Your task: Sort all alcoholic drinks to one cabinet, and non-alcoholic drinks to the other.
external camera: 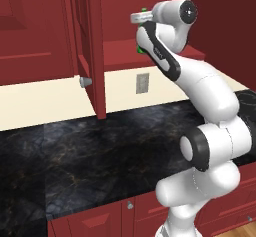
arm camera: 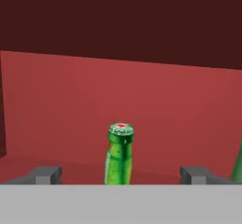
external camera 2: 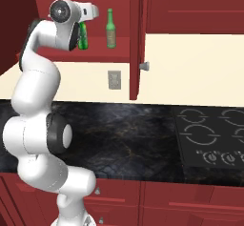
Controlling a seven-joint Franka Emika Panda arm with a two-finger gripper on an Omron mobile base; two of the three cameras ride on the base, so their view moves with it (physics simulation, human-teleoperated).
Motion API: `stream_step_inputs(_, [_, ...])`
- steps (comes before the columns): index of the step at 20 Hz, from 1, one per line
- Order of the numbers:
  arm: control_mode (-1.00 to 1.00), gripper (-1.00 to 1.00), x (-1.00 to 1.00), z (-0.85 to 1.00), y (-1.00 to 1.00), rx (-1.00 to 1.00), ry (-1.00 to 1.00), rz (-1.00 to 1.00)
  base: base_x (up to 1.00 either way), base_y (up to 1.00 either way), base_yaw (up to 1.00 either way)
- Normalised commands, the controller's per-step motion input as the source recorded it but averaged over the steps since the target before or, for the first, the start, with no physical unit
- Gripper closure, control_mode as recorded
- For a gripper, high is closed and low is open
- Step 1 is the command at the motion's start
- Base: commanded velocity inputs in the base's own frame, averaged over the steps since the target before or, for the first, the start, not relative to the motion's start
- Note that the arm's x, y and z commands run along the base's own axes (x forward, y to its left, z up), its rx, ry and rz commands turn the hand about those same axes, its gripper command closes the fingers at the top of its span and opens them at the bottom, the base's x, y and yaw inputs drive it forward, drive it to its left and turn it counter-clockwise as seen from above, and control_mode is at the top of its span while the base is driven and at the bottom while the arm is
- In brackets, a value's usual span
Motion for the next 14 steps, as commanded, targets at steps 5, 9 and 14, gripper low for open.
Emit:
stream_step_inputs(5, [-1.00,-1.00,-0.54,0.06,0.00,-0.02,-0.03,-0.01,0.00,0.00,0.00])
stream_step_inputs(9, [-1.00,-1.00,-0.53,0.00,-0.04,-0.01,-0.03,-0.01,0.00,0.00,0.00])
stream_step_inputs(14, [-1.00,-1.00,-0.53,0.00,-0.06,0.00,-0.03,-0.02,0.00,0.00,0.00])
